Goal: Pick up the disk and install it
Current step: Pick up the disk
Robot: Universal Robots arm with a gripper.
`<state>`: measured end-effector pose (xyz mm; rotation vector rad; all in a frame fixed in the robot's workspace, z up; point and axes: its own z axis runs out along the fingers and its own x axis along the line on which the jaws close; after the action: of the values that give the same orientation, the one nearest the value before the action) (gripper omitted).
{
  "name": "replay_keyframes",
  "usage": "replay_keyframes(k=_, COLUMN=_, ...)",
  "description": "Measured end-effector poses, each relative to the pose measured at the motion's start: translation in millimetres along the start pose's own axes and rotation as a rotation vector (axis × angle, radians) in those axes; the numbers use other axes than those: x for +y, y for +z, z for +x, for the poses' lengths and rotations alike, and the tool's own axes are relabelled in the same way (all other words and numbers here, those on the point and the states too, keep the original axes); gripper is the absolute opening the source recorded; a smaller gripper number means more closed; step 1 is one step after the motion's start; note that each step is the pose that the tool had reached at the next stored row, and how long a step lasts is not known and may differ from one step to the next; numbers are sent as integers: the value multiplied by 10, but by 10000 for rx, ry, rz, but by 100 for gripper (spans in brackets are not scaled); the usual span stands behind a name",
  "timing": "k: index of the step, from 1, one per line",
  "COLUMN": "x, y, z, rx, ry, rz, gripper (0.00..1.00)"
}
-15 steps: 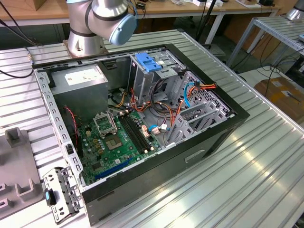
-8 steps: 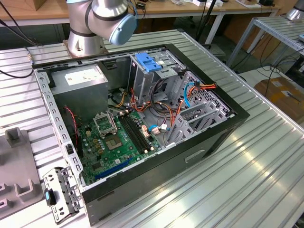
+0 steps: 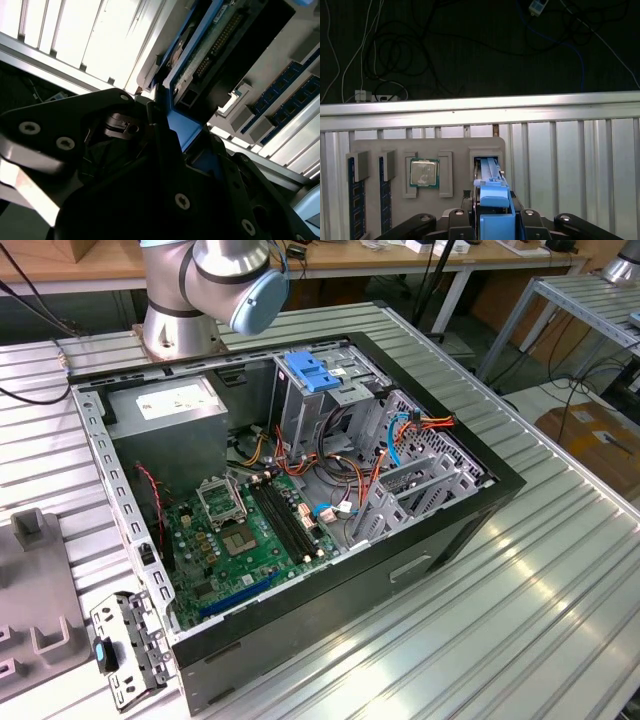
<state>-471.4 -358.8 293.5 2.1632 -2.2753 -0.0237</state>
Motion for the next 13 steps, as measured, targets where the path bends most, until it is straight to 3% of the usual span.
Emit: replay_keyframes(k=13, x=0, y=1, z=0, rx=1, ry=-128, rz=-1, gripper=37)
